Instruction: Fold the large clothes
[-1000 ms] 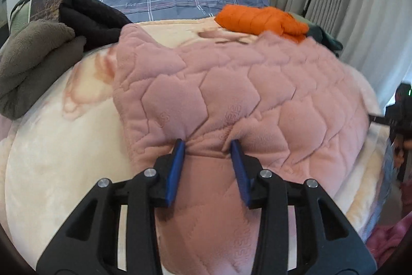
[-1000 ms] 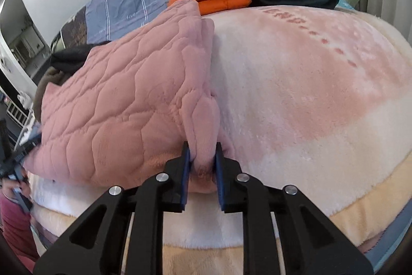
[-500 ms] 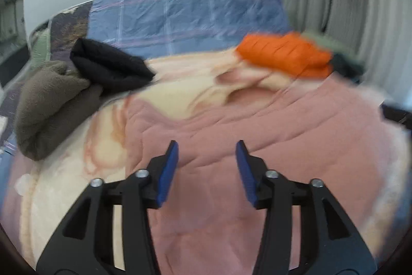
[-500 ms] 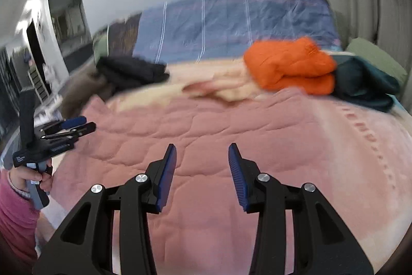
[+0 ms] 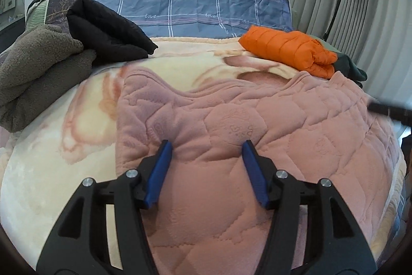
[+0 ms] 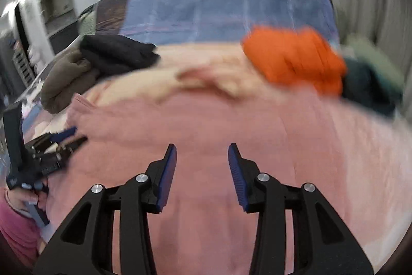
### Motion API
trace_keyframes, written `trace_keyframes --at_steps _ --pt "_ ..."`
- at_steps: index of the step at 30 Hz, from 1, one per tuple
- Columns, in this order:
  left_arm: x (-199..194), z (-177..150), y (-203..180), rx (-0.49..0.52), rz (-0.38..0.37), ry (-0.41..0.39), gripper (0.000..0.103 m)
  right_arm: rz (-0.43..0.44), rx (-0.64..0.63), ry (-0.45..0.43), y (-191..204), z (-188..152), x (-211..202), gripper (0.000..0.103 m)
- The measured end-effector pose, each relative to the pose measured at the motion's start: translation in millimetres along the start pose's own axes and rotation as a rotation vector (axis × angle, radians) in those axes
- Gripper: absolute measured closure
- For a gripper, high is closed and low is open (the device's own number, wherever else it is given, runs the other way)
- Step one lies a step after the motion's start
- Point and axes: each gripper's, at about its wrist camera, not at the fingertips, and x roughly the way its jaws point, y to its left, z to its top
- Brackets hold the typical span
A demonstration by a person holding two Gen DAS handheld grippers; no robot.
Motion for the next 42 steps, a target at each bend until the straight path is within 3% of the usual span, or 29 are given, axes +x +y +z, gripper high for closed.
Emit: trace_keyframes --at_steps 2,4,6,7,8,10,16,19,21,24,26,27,30,32,36,37,40,42 --pt "-2.0 -1.5 0.6 -0.007 -0.008 -0.007 0.044 0.065 -0.027 0.015 15.4 24.2 21.2 0.061" --pt "-5.2 -3.4 1.6 -0.013 -0.014 -0.016 0.044 0.067 -0.018 0.055 19.6 37.2 50.4 0.061" --pt "-7.3 -4.7 2.1 -0.016 -0.018 -0.023 0.044 -0.019 -0.032 0.144 22.5 33.6 98.4 0.06" --pt "-7.9 -5.8 3.0 -0.018 -0.024 -0.029 0.044 -0.036 -0.001 0.259 11.4 19.9 139.9 0.06" --pt "-8.5 -6.3 4.4 -0.024 -0.037 -0.034 0.044 0.006 0.052 0.291 2.9 12.4 158.5 0.059" --pt "-8.7 -7.5 7.9 -0.039 -0.065 -0.039 0.044 0.05 0.114 0.257 -6.9 15.2 159.3 0.059" --pt "-9.7 -9.4 16.0 -0.083 -0.121 -0.056 0.044 0.001 0.051 0.231 2.5 17.6 158.9 0.059" --pt "-13.0 -10.8 20.4 -0.109 -0.148 -0.07 0.044 -0.003 0.057 0.207 5.3 21.6 141.7 0.06" --pt "-15.0 -11.9 21.6 -0.119 -0.154 -0.077 0.044 -0.025 0.071 0.15 4.0 20.6 104.0 0.059" --pt "-19.0 -13.0 25.4 -0.144 -0.173 -0.092 0.044 0.062 0.0 0.048 23.9 10.2 39.7 0.058" --pt "-20.7 -13.8 29.5 -0.167 -0.194 -0.098 0.044 0.074 -0.055 0.016 36.2 -14.9 2.3 0.054" --pt "-21.1 -14.1 31.1 -0.177 -0.203 -0.1 0.044 0.079 -0.063 0.023 39.4 -27.9 -4.9 0.053" --pt "-22.9 -15.0 35.1 -0.199 -0.22 -0.106 0.044 0.1 -0.039 0.173 39.9 -81.5 16.2 0.047" --pt "-24.1 -14.6 36.6 -0.211 -0.241 -0.114 0.044 0.07 -0.123 0.1 44.8 -97.1 22.8 0.046" --pt "-28.5 -10.9 45.3 -0.269 -0.244 -0.113 0.044 0.043 -0.117 0.079 53.9 -73.0 -7.6 0.046" --pt "-34.8 -8.1 51.7 -0.3 -0.241 -0.126 0.041 0.044 -0.151 0.048 59.4 -70.9 -15.9 0.045" --pt "-48.4 -0.2 73.9 -0.361 -0.203 -0.157 0.034 0.038 -0.417 -0.075 105.7 -80.8 -44.6 0.04" --pt "-43.4 4.6 90.4 -0.393 -0.192 -0.121 0.033 0.062 -0.556 -0.09 133.3 -98.8 -48.6 0.038"
